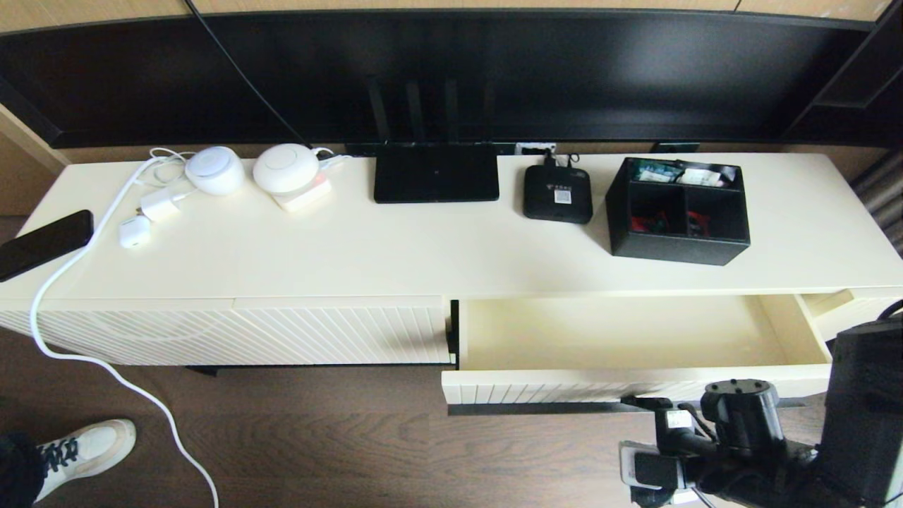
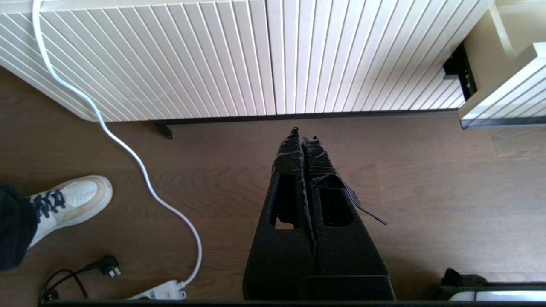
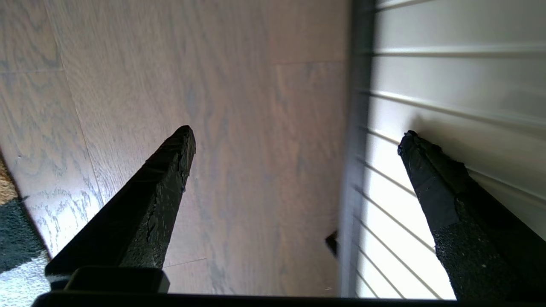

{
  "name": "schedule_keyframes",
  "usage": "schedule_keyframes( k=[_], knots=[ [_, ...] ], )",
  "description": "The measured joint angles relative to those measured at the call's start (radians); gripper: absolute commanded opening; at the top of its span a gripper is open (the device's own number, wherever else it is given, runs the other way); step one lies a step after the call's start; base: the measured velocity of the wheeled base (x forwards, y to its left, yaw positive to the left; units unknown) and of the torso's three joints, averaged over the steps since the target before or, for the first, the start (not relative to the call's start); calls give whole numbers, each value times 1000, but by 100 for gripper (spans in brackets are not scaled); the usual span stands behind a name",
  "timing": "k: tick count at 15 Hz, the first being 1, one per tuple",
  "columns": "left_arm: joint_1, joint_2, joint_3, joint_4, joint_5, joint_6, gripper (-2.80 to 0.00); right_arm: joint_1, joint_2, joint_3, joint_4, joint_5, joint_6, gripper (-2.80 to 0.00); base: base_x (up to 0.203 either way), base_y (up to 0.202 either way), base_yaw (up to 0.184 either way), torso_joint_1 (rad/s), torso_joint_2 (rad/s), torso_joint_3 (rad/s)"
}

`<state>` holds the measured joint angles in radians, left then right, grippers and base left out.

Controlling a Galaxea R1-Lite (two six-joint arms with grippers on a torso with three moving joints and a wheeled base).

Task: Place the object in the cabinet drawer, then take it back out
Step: Open the drawer

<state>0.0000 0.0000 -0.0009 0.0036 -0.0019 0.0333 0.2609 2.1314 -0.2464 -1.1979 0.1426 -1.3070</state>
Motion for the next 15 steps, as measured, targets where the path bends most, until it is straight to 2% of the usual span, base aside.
schedule_keyframes(
  k=[5,6,12,15],
  knots=[
    [0,0,0,1,1,0,-280,2,-218,61,51,6,-1,0,0,0,0,0,0,0],
    [0,0,0,1,0,0,-280,2,-267,66,88,6,-1,-280,0,0,0,0,0,0],
    [0,0,0,1,1,0,-280,-1,-613,61,352,0,9,-280,0,0,0,0,0,0],
    [0,0,0,0,0,0,-280,-10,-826,-13,639,-7,54,-280,0,0,0,0,0,0]
  ],
)
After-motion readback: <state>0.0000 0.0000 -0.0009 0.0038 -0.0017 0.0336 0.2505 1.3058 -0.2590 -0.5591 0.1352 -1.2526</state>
